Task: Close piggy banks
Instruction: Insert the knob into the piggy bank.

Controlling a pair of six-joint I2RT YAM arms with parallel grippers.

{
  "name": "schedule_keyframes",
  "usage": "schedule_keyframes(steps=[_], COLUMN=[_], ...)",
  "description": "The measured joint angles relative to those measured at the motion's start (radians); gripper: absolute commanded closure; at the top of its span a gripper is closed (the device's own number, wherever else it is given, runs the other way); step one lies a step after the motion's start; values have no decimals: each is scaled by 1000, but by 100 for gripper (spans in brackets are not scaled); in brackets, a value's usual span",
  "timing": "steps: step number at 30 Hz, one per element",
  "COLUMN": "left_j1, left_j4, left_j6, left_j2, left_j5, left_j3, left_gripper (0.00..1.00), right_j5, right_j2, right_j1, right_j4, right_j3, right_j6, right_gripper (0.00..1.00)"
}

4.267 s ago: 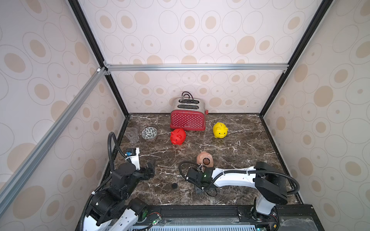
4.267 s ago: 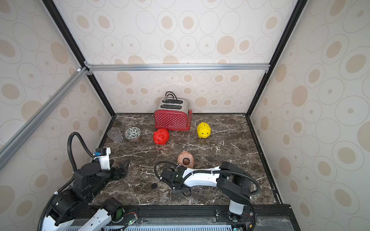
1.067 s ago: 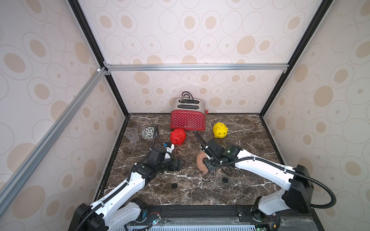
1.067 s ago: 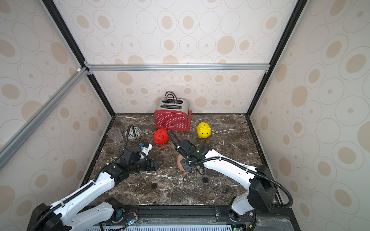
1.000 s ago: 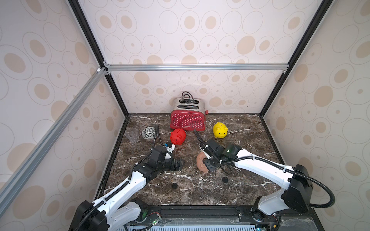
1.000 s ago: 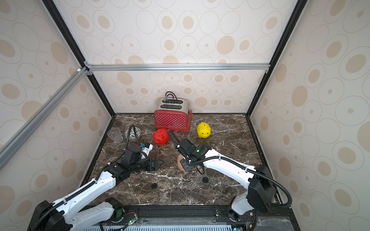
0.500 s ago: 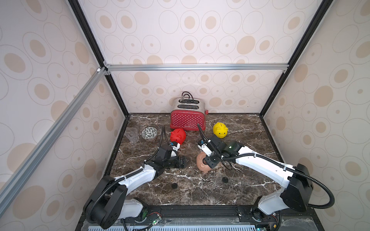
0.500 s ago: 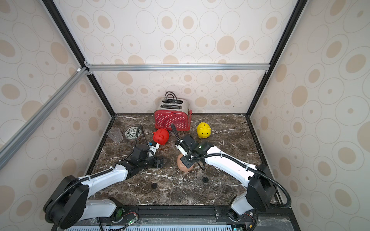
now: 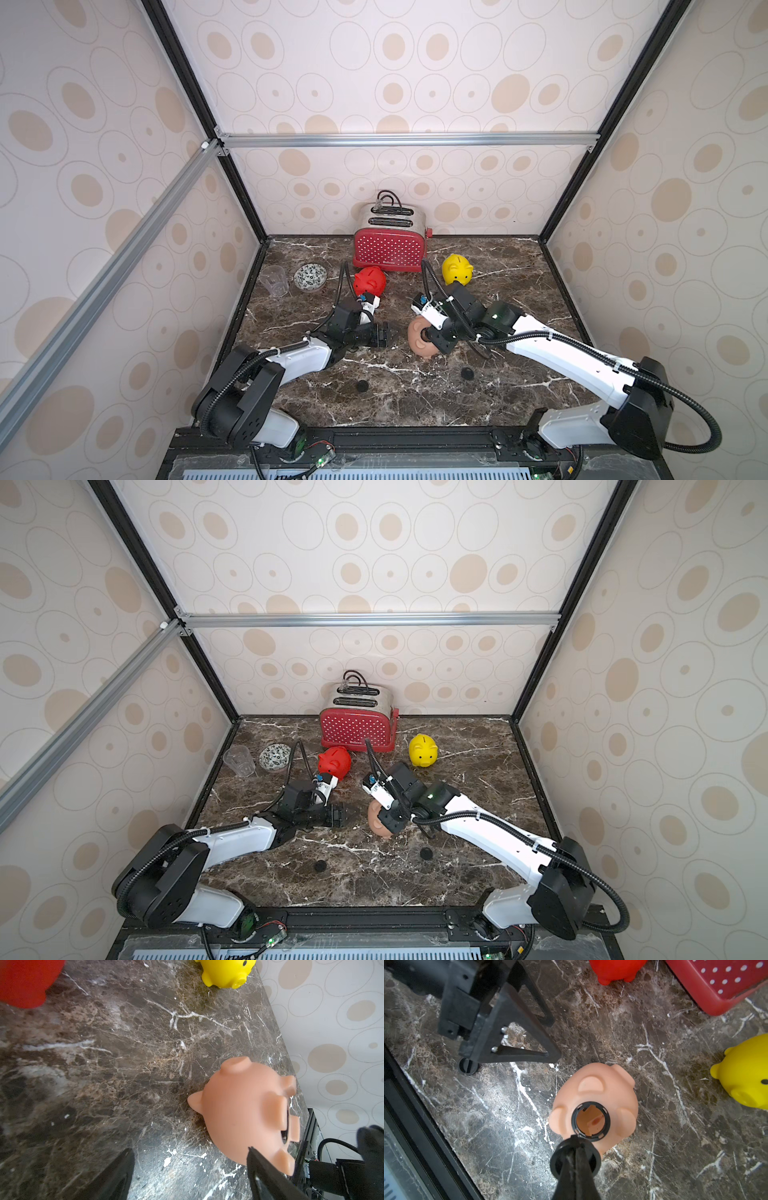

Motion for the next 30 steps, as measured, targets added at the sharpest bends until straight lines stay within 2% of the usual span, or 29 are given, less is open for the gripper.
schedule_keyframes(steps=[11, 30], left_j1=[0, 0], left_j4=[9, 21], left_j6=[3, 3], left_j2=[6, 48], left_j5=[-5, -8], left_j3=[0, -3], left_gripper=[16, 17], right_j5=[-9, 25], right_j2=[-1, -3], right_j1=[0, -1], right_j4=[10, 60], right_j3=[-4, -56], right_j6=[-137, -187], right_gripper=[100, 100])
